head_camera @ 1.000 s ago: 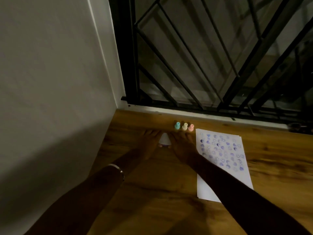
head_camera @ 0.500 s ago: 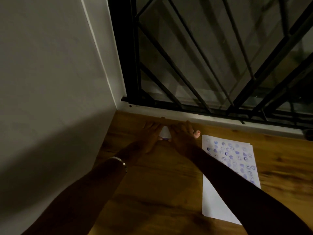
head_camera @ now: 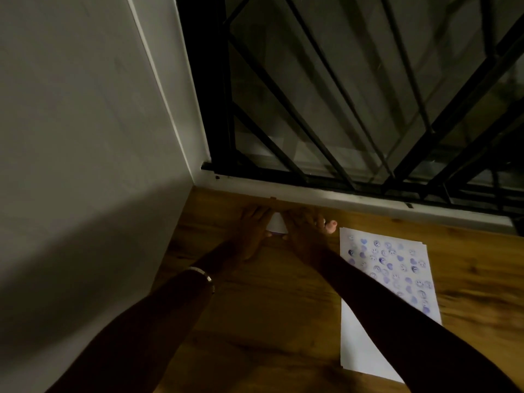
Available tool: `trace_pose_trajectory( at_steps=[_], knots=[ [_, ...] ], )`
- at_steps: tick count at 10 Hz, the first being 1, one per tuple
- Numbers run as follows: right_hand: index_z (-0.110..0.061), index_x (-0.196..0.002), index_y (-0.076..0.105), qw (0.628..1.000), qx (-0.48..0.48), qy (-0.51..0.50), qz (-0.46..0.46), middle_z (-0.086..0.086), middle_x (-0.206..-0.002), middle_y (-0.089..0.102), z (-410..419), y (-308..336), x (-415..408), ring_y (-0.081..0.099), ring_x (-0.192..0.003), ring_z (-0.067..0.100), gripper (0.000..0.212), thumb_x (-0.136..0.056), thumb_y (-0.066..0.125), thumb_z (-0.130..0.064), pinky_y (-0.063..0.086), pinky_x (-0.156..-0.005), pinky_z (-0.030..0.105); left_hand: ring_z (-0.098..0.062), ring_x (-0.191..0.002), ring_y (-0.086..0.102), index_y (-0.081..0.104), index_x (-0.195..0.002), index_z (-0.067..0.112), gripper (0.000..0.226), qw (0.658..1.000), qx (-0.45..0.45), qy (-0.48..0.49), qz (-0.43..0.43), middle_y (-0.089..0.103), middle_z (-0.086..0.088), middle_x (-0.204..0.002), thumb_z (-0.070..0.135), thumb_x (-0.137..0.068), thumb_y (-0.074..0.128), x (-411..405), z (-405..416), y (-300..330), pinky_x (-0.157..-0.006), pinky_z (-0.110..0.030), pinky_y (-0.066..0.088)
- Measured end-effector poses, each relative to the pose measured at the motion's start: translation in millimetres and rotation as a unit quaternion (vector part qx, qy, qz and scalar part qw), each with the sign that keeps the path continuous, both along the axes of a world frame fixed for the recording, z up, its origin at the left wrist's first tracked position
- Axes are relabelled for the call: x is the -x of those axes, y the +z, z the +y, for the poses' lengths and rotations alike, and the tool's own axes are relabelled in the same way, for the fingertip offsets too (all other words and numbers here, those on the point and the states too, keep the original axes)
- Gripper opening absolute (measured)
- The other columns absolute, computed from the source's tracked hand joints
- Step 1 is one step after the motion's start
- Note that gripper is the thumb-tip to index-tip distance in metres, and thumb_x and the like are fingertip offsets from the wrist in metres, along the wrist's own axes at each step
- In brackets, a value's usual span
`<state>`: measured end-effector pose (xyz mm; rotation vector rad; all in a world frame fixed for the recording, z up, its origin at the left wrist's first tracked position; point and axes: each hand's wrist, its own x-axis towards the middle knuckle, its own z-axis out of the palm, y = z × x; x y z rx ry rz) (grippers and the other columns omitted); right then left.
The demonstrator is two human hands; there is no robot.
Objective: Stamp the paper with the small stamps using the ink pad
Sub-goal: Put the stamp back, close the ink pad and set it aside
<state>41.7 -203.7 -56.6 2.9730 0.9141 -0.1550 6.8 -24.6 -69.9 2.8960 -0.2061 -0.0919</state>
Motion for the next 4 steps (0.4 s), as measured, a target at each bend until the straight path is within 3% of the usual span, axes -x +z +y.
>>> trace_pose_trajectory(
  at_steps=[2,3,4],
  knots=[
    [-0.012,-0.151,0.021,1.0,0.01,0.009,0.002,0.017,-0.159,0.021,-8.4,1.1,5.1,0.015,-0.146,0.042,0.07,-0.095,0.05,-0.043,0.006,-0.116,0.063,-0.026,-0.151,0.005,0.01,-0.153,0.014,0.078,1.0,0.001,-0.002,0.023,0.011,-0.007,-0.163,0.044,-0.094,0.051,11.2,4.8,15.6,-0.124,-0.043,0.007],
    [-0.015,-0.152,0.017,1.0,-0.022,-0.008,-0.001,0.013,-0.161,0.016,-20.6,3.8,12.4,0.009,-0.148,0.039,0.07,-0.096,0.046,-0.047,0.002,-0.116,0.061,-0.025,-0.15,0.009,0.013,-0.153,0.015,0.079,1.0,0.012,0.024,-0.008,0.015,-0.007,-0.162,0.05,-0.093,0.049,23.1,5.9,20.7,-0.122,-0.043,0.01],
    [-0.015,-0.149,0.023,0.998,-0.03,-0.011,-0.046,0.013,-0.159,0.023,-33.3,14.4,21.1,0.011,-0.149,0.037,0.067,-0.096,0.046,-0.046,0.007,-0.116,0.063,-0.025,-0.148,0.018,0.018,-0.152,0.014,0.074,0.996,0.024,0.058,-0.055,0.022,-0.008,-0.16,0.05,-0.094,0.046,34.8,2.7,27.8,-0.123,-0.044,0.014]
  ],
)
